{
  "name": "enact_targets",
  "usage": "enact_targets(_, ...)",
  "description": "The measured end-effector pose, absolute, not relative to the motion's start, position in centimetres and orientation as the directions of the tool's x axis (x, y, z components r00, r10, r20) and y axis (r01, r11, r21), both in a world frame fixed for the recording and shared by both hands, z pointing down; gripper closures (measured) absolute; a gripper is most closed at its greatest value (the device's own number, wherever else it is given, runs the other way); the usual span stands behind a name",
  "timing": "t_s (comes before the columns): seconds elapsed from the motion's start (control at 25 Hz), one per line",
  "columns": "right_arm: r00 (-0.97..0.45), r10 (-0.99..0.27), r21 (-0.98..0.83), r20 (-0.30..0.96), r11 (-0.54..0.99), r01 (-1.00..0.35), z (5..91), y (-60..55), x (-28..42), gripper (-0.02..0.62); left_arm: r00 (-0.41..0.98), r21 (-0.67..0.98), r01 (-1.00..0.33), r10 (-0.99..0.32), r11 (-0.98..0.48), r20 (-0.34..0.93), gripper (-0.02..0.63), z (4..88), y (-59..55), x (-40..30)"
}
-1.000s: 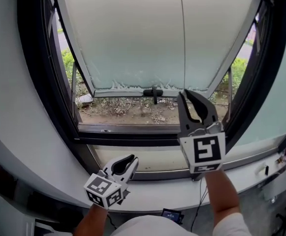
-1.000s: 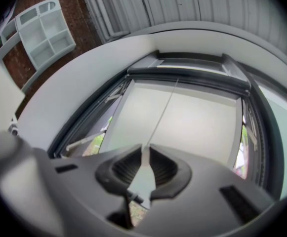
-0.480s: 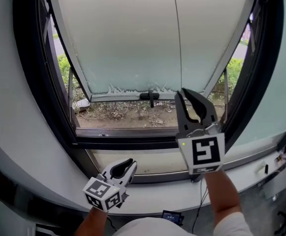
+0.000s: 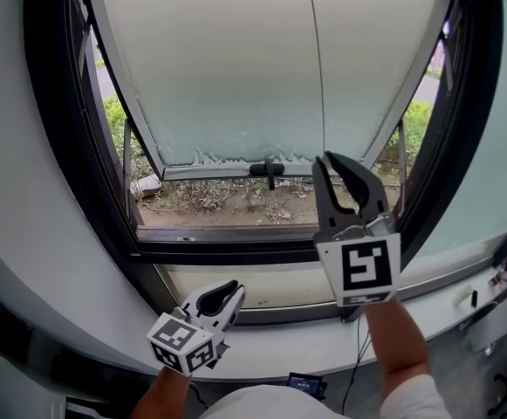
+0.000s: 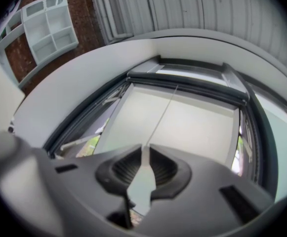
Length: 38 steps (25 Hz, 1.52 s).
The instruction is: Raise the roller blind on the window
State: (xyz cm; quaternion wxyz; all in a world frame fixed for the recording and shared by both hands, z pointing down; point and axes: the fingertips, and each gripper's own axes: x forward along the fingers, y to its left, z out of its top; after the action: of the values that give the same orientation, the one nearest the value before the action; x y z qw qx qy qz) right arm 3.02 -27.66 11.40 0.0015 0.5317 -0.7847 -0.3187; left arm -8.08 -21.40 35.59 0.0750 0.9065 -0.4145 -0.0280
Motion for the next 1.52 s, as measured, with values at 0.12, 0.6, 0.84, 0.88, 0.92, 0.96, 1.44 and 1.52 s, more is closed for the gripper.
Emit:
enact_targets(0.12,-0.436,-0.834,0.49,-0.337,0.24,-0.838,11.3,-27.7,3.1,0.537,0.656,0.159,-0.747,-0.755,-0.646,0.012,0.537,35.5,-21.3,-8.2)
enact_targets(0.6,-0.43,-0.84,0.504,-0.332,0.227,-0.833,11.0,-28.3,2.1,0.537,0.648,0.164,-0.752,-0.761,-0.639,0.005,0.537,35.7,-21.2,-8.9)
enact_targets(0.84,-0.435,-0.845,0.502,-0.311,0.243,-0.83,11.5,-28.8,1.5,0.537,0.645,0.169,-0.755,-0.764,-0.634,0.011,0.537,35.8,-21.2,-9.3)
enact_targets(0.88,-0.436,-0.846,0.505,-0.308,0.243,-0.828,11.6,-28.8,1.4,0.537,0.645,0.169,-0.755,-0.764,-0.634,0.011,0.537,35.9,-21.2,-9.4)
enact_targets(0.92,-0.435,-0.847,0.508,-0.305,0.242,-0.827,11.6,-28.9,1.4,0.537,0.645,0.169,-0.755,-0.764,-0.634,0.012,0.537,35.9,-21.2,-9.5)
enact_targets(0.96,-0.434,-0.848,0.509,-0.305,0.24,-0.827,11.6,-28.9,1.3,0.537,0.644,0.169,-0.755,-0.765,-0.633,0.014,0.537,35.9,-21.2,-9.6)
enact_targets(1.44,-0.415,-0.859,0.489,-0.301,0.235,-0.84,12.1,-29.3,0.6,0.537,0.644,0.176,-0.755,-0.765,-0.631,0.016,0.537,36.1,-21.5,-11.5)
enact_targets(1.52,-0.413,-0.861,0.483,-0.297,0.237,-0.843,12.4,-29.4,0.5,0.537,0.644,0.178,-0.755,-0.765,-0.632,0.016,0.537,36.1,-21.5,-12.0)
